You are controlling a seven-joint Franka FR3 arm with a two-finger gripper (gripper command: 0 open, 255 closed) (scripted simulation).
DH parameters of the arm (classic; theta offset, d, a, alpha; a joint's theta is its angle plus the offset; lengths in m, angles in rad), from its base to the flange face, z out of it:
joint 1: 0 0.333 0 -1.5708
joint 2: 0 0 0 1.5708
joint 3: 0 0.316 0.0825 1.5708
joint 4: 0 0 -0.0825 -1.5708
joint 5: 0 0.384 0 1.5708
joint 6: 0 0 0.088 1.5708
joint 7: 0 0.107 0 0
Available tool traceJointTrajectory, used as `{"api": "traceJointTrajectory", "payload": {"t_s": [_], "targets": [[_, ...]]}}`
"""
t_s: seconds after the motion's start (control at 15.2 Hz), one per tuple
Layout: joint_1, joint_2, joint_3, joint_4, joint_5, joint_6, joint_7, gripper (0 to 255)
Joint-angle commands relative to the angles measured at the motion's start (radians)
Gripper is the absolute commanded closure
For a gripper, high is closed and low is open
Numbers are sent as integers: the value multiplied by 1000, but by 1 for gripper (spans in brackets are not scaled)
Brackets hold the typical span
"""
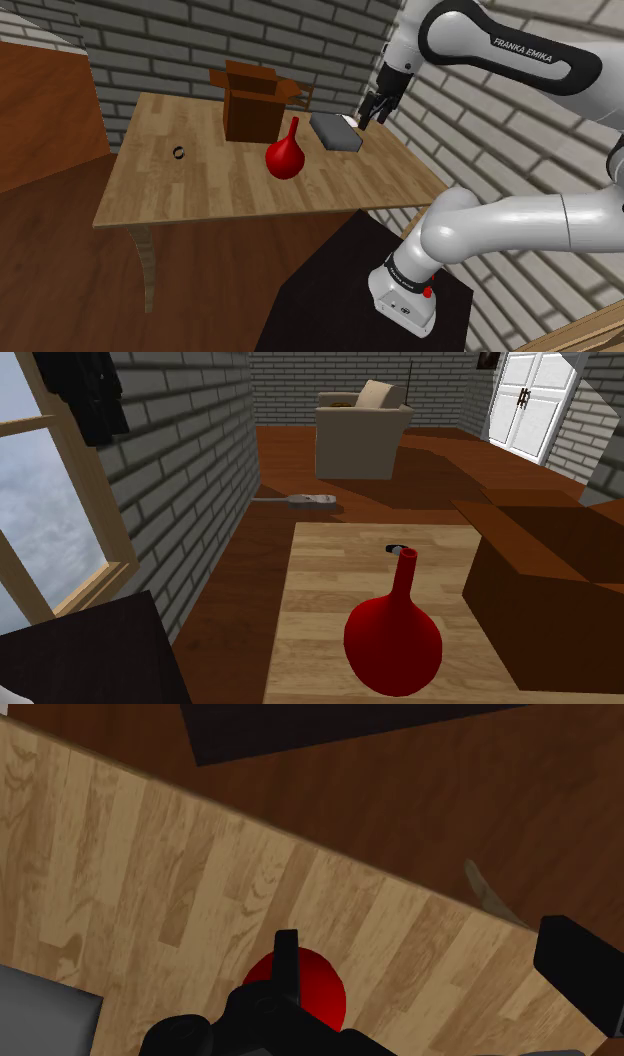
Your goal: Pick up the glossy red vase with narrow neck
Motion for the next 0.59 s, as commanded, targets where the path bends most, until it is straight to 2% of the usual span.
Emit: {"api": "traceJointTrajectory", "payload": {"t_s": [0.0, 0.53], "targets": [[0, 0, 0, 0, 0, 0, 0, 0], [1, 307, -94, 112, -17, 177, -95, 0]]}}
